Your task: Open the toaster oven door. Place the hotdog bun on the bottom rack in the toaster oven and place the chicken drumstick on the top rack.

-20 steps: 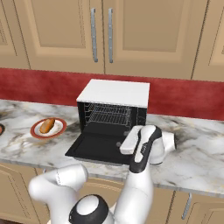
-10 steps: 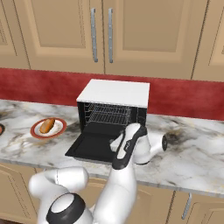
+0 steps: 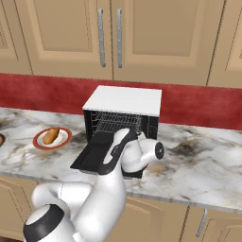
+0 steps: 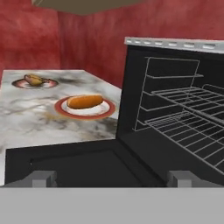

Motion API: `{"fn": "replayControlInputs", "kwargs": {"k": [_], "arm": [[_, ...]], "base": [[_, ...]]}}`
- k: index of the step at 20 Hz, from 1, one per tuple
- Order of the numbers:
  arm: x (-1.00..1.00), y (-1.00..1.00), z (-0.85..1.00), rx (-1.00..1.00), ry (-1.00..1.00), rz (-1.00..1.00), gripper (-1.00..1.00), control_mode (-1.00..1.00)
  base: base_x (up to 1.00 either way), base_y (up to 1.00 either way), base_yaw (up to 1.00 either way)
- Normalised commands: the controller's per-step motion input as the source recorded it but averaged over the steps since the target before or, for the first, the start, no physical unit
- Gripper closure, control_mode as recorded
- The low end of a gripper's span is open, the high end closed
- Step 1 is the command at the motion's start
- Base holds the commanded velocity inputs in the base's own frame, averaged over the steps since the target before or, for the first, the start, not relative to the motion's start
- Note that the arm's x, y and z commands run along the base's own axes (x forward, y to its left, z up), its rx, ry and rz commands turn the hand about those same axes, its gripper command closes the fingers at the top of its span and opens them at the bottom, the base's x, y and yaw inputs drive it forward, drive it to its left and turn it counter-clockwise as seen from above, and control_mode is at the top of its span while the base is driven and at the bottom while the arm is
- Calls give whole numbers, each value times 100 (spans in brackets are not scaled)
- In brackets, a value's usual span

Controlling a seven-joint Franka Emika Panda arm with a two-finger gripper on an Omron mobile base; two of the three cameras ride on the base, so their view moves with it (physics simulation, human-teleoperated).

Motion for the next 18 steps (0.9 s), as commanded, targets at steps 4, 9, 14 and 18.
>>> {"fn": "replayControlInputs", "kwargs": {"k": [4, 9, 14, 18], "arm": [[7, 20, 18, -4, 0, -3, -100, -100], [10, 5, 11, 0, -1, -2, -100, -100], [15, 0, 5, 0, -2, 0, -100, -100], [19, -9, 6, 0, -4, 0, -100, -100]], "base": [[0, 0, 0], [0, 0, 0], [0, 0, 0], [0, 0, 0]]}}
